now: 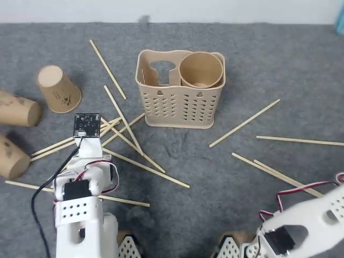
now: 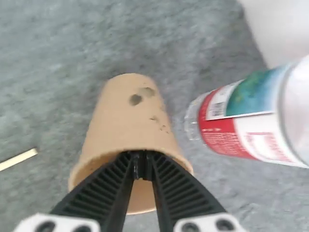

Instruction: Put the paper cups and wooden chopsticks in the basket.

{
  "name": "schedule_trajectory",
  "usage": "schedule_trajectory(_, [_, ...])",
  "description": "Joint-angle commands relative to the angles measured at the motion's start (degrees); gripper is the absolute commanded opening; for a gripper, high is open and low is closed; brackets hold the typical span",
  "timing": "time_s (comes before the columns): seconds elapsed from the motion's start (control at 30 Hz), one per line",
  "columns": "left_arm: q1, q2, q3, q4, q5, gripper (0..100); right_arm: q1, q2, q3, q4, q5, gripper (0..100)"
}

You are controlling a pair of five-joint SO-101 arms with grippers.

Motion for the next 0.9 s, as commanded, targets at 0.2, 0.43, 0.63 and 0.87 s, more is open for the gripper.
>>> schedule_trajectory(0.2, [-0.2, -1.1, -0.1, -1.1, -0.4, 1, -2.1, 0.2, -3.3, -8.1, 0.8, 0.9])
schedule_trajectory(0.43, [-0.2, -1.1, -0.1, -1.1, -0.4, 1, -5.2, 4.2, -3.3, -15.2, -6.7, 0.9])
schedule_trajectory(0.63, [-0.2, -1.1, -0.1, -1.2, -0.4, 1, -5.3, 5.0, -3.3, -16.7, -9.8, 1.0])
schedule_trajectory(0.87, [-0.2, -1.1, -0.1, -1.3, -0.4, 1, -5.1, 1.3, -3.3, -11.6, -10.9, 12.4])
